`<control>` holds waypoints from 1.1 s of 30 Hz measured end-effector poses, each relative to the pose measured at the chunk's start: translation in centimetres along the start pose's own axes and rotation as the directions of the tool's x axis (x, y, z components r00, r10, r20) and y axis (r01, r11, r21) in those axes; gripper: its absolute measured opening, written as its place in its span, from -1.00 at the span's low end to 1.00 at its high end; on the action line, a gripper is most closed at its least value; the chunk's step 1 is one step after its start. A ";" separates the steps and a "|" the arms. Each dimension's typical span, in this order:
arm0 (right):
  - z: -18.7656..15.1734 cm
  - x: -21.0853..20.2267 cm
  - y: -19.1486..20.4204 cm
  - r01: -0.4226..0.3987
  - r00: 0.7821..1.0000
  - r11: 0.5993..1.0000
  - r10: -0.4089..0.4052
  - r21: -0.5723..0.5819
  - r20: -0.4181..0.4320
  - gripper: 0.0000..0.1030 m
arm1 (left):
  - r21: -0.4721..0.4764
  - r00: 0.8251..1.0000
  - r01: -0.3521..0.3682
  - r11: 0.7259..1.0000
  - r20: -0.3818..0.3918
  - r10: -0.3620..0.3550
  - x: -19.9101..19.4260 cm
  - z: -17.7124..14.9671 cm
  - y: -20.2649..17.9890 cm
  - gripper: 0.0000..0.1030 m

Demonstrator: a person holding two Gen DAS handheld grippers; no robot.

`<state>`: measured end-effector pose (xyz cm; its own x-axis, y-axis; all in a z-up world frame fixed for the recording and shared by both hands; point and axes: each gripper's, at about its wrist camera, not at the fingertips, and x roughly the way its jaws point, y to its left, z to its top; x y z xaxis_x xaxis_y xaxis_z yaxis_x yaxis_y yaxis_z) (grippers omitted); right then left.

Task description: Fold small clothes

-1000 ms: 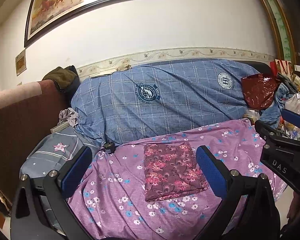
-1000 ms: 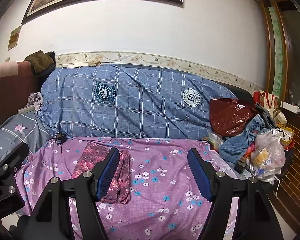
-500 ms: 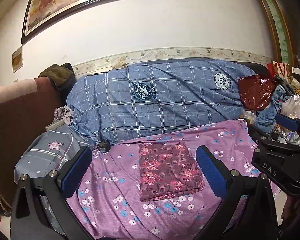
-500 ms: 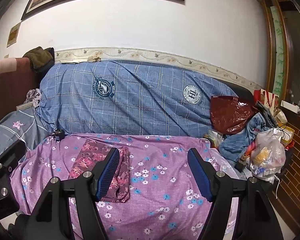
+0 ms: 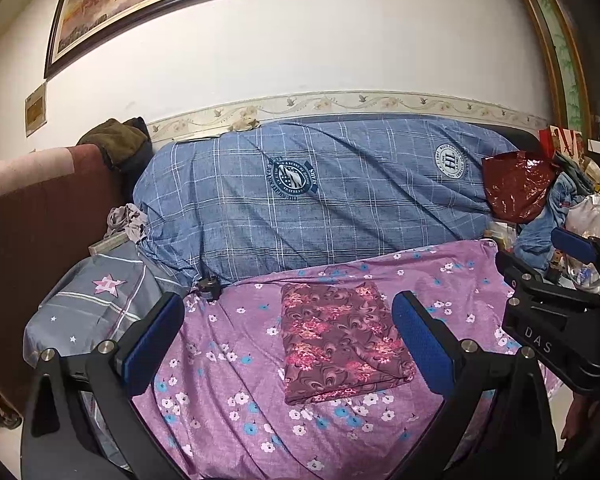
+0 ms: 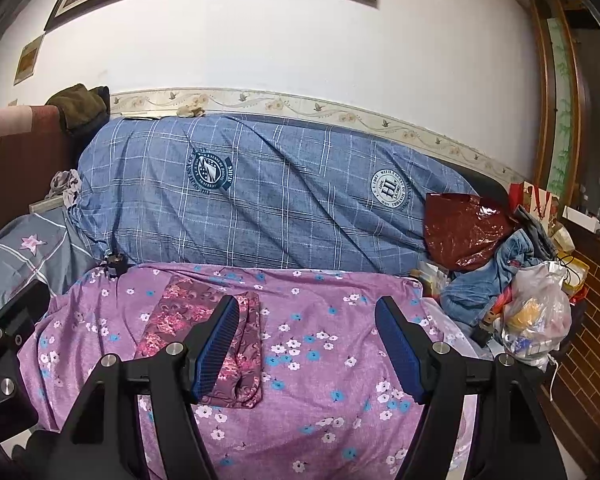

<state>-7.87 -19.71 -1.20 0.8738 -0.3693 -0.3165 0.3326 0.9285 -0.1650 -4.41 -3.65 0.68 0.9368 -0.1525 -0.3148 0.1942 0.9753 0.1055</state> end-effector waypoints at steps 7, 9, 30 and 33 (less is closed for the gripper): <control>0.1 1.1 1.1 0.002 1.000 1.000 -0.002 -0.018 -0.017 0.41 | -0.026 1.000 0.001 1.000 -0.021 -0.001 1.6 -0.1 0.9 1.00; 0.1 1.6 1.4 0.001 1.000 1.000 -0.001 -0.021 -0.023 0.41 | -0.030 1.000 0.002 1.000 -0.029 -0.003 2.1 -0.1 1.2 1.00; 1.2 8.7 4.7 -0.035 0.995 0.998 0.030 -0.058 -0.092 0.41 | -0.054 0.996 -0.028 0.998 -0.090 0.023 9.1 0.9 2.9 1.00; 1.3 9.8 5.1 -0.039 0.995 0.997 0.033 -0.061 -0.099 0.41 | -0.053 0.995 -0.039 0.998 -0.095 0.034 10.2 0.9 3.1 1.00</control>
<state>2.82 -18.58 -3.94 0.8446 -0.3406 -0.4131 0.2762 0.9381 -0.2088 5.96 -2.35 -1.31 0.9108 -0.1036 -0.3996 0.1421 0.9875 0.0677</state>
